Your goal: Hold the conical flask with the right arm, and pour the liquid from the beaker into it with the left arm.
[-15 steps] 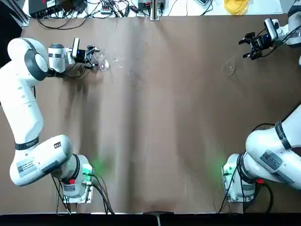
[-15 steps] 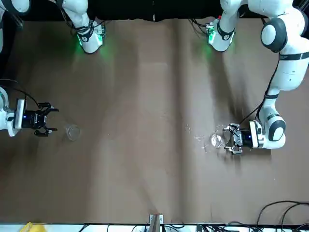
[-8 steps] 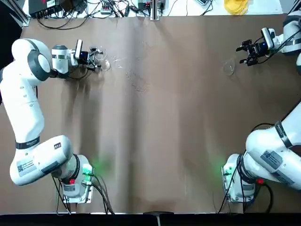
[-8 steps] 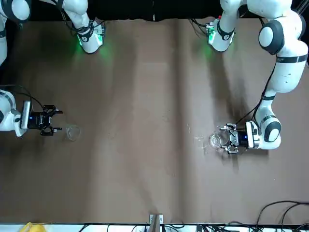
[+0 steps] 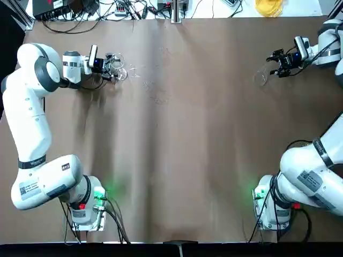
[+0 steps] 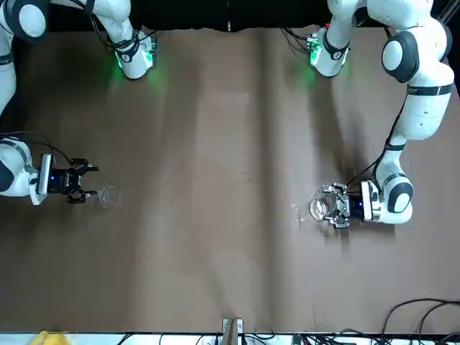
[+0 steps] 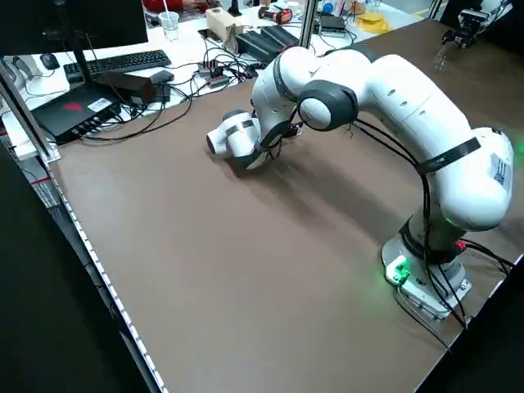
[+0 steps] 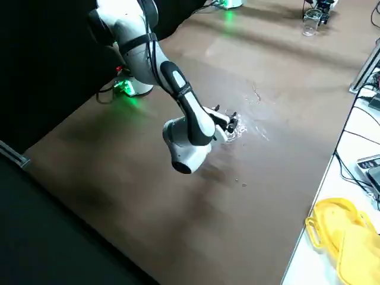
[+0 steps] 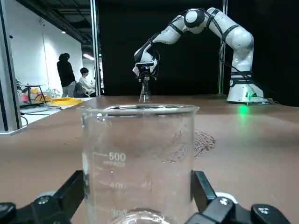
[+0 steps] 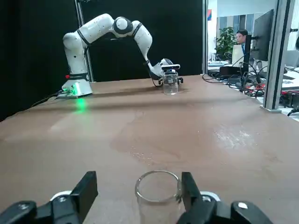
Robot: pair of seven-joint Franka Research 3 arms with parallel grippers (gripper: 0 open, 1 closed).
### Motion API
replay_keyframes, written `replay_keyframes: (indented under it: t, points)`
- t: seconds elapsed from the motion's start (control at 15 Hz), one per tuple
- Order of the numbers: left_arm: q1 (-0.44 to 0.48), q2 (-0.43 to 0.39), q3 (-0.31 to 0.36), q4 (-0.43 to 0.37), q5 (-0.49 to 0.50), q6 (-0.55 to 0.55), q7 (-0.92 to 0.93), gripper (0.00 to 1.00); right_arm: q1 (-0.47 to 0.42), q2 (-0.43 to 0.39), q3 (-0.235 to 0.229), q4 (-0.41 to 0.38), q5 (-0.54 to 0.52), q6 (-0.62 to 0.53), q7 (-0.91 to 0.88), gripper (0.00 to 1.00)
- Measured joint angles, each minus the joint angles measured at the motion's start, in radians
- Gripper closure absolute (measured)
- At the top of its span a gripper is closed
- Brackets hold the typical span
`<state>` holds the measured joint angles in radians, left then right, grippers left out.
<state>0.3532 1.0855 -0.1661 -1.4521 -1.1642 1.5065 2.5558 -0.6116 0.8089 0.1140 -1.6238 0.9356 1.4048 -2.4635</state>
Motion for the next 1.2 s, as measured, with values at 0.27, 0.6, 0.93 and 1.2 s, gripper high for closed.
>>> replay_keyframes:
  t: [0.27, 0.6, 0.93, 1.2]
  points:
    - [-0.004, 0.000, 0.000, 0.000, -0.002, -0.002, 0.000, 0.03, 0.000, 0.009, 0.003, 0.003, 0.002, 0.000, -0.002, 0.26]
    - [-0.003, 0.001, 0.002, 0.000, -0.007, -0.002, -0.001, 0.03, 0.001, 0.014, 0.004, 0.003, 0.002, 0.001, -0.004, 0.34]
    - [0.001, 0.004, 0.006, 0.001, -0.060, 0.005, -0.027, 0.03, 0.001, 0.015, 0.004, 0.010, 0.003, 0.024, -0.006, 0.46]
    - [0.002, 0.004, 0.005, 0.007, -0.089, 0.002, -0.071, 0.03, 0.001, 0.021, 0.004, 0.021, 0.003, 0.049, -0.007, 0.55]
